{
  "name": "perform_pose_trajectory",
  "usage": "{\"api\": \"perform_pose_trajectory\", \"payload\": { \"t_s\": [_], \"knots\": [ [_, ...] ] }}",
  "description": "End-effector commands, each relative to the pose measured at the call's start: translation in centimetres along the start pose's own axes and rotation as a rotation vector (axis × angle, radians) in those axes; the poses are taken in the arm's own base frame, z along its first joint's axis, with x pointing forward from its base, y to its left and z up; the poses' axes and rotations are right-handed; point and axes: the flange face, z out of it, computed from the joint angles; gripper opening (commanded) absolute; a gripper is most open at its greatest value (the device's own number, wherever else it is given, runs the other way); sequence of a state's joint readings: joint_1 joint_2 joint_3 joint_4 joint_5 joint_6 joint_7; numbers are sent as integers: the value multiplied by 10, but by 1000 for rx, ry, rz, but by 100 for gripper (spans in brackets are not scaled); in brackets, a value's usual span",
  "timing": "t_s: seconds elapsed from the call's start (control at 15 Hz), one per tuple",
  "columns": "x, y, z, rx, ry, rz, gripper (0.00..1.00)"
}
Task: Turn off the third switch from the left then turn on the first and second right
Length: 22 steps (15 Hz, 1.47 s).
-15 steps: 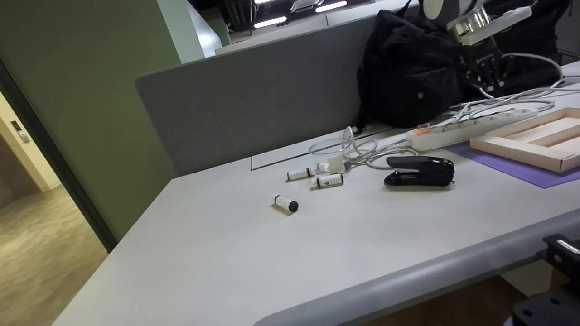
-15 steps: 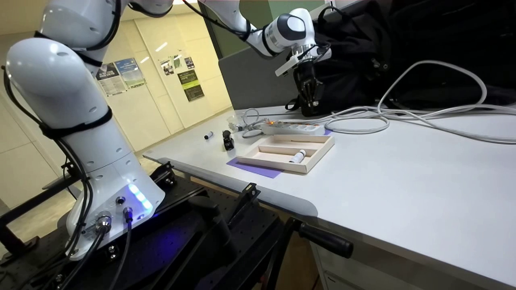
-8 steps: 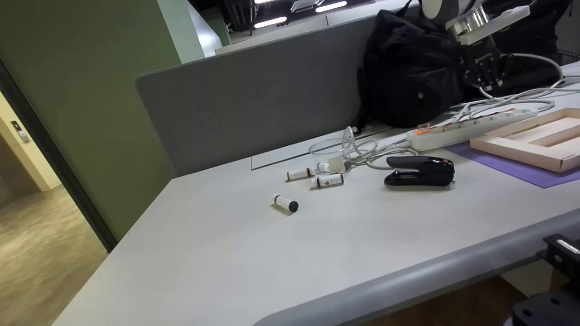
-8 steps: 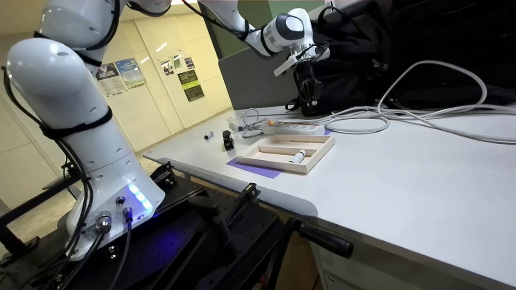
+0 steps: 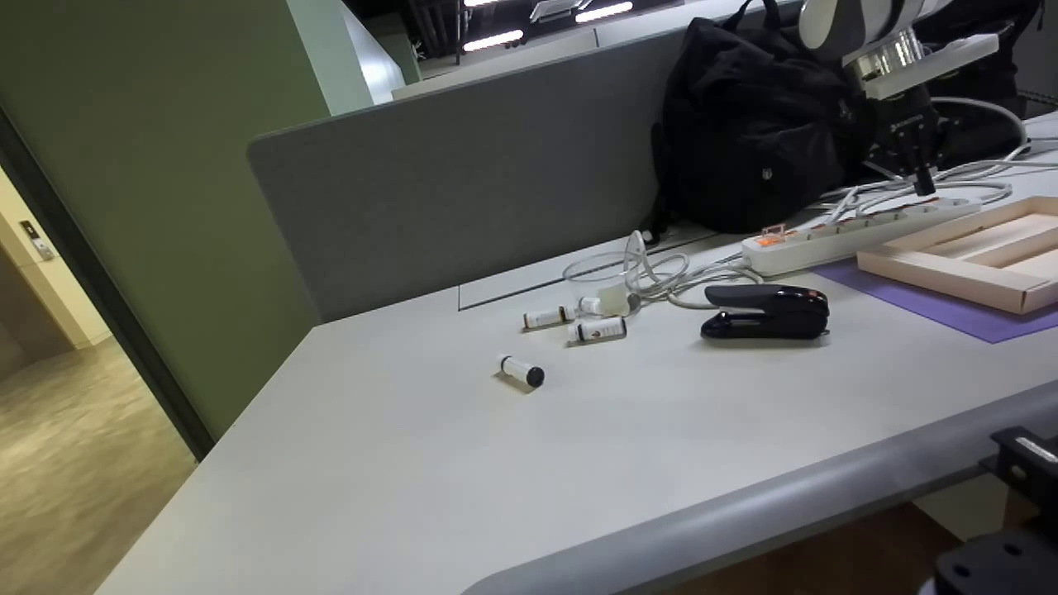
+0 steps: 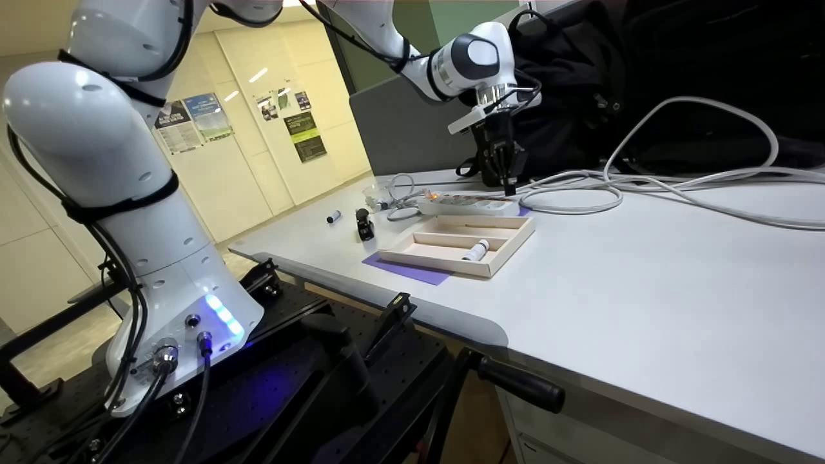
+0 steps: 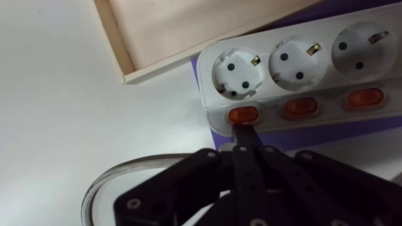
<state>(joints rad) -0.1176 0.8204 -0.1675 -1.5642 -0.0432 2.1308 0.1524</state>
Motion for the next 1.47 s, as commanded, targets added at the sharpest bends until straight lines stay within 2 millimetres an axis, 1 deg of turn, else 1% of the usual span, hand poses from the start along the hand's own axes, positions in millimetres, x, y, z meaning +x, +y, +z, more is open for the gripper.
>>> {"api": "perform_pose_trajectory", "payload": {
  "t_s": [0.0,0.2,0.6,1.0,1.2,1.4],
  "knots": [
    [-2,5,7,38,-19,9,0],
    [-3,8,3,48,-3,14,0],
    [-11,12,-3,45,5,14,0],
    [-18,14,-1,43,31,15,0],
    [-17,13,6,47,54,15,0],
    [-15,7,20,37,40,5,0]
  ]
}}
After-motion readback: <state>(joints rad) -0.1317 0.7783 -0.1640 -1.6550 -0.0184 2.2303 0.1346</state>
